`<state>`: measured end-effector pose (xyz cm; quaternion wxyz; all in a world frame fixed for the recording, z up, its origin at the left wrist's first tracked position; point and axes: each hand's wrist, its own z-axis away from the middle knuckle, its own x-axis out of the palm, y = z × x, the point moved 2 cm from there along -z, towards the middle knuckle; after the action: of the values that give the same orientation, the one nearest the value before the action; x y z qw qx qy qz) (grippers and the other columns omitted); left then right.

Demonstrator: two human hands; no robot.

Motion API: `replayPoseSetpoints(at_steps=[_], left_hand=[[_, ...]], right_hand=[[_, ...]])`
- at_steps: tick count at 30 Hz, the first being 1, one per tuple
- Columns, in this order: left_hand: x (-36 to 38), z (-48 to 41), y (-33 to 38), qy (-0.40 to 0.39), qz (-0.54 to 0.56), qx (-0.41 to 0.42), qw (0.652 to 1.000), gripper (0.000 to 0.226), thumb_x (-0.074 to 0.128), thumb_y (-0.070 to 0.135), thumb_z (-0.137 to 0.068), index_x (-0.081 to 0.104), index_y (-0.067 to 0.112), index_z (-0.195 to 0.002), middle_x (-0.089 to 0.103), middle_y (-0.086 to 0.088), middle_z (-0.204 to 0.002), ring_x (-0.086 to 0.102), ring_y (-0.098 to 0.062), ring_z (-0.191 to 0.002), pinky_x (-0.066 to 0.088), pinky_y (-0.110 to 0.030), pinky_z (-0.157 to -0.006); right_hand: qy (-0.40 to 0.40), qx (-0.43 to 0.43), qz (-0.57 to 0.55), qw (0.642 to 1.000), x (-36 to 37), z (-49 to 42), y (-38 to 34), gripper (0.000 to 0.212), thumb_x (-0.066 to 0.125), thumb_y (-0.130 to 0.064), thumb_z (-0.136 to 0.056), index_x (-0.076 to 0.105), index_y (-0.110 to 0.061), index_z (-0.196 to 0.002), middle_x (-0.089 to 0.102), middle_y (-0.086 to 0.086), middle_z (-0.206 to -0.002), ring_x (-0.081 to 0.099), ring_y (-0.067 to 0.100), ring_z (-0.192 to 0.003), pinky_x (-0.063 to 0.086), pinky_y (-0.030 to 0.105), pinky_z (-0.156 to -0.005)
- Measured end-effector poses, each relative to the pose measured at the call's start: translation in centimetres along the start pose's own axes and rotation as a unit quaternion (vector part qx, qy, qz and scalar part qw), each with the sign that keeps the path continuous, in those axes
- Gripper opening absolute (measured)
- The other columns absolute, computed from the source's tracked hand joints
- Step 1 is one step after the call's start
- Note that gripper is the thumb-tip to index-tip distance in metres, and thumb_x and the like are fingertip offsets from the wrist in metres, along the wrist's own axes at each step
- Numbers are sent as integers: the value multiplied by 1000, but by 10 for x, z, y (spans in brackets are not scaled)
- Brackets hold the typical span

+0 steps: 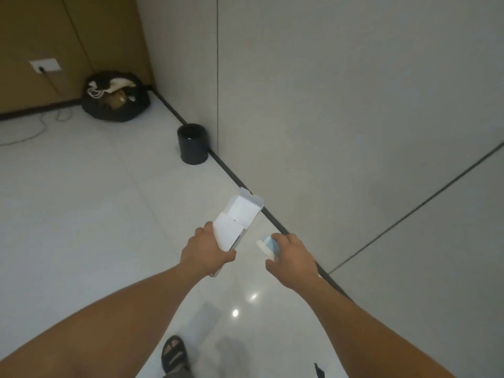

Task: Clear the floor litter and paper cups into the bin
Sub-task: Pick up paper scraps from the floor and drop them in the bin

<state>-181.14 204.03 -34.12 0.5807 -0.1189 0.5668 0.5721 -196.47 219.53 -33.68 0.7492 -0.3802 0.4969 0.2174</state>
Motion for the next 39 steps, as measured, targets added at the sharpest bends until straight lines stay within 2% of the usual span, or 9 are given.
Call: replayPoseSetpoints(at_steps=[8, 15, 22, 30, 35, 39], left_hand=[[-129, -85, -88, 63, 0, -43, 997, 86, 71, 55, -62, 32, 20, -130, 47, -3, -113, 53, -27, -104, 50, -40, -83], [-183, -153, -125, 80, 8, -88, 993, 84, 70, 55, -64, 32, 20, -129, 46, -3, -113, 53, -27, -104, 51, -41, -84], [-225, -258, -122, 103, -6, -112, 988, 86, 69, 58, -63, 31, 21, -130, 47, -3, -116, 53, -26, -106, 50, -40, -85], [-280, -385, -91, 152, 25, -126, 980, 85, 70, 61, -64, 32, 22, -130, 49, -3, -114, 55, -25, -104, 50, -38, -85], [-281, -455, -80, 118, 19, -123, 985, 89, 68, 62, -63, 30, 22, -133, 48, -3, -115, 55, -26, -107, 49, -36, -86], [-289, -526, -89, 95, 31, -122, 988, 87, 69, 62, -63, 30, 23, -131, 48, -1, -112, 55, -24, -102, 49, -35, -81]], right_hand=[[11, -71, 22, 997, 7, -108, -146, 63, 59, -41, -84, 37, -28, -142, 45, -1, -128, 46, 20, -117, 44, 31, -87], [-1, -123, 36, 992, 12, -198, -219, 63, 61, -41, -84, 38, -28, -141, 46, -1, -127, 47, 20, -115, 45, 31, -88], [-12, -161, 22, 987, 9, -327, -265, 63, 61, -41, -84, 37, -28, -141, 46, -1, -127, 47, 20, -115, 45, 31, -89], [-22, -186, -2, 982, -28, -478, -291, 64, 61, -41, -86, 35, -28, -143, 44, 1, -133, 45, 20, -120, 44, 32, -93], [-41, -162, 10, 986, -35, -549, -290, 63, 61, -42, -85, 36, -28, -142, 42, 0, -135, 43, 21, -122, 43, 32, -93], [-57, -141, 29, 988, -28, -612, -296, 63, 59, -42, -85, 36, -27, -142, 43, 1, -133, 43, 22, -122, 43, 32, -92]])
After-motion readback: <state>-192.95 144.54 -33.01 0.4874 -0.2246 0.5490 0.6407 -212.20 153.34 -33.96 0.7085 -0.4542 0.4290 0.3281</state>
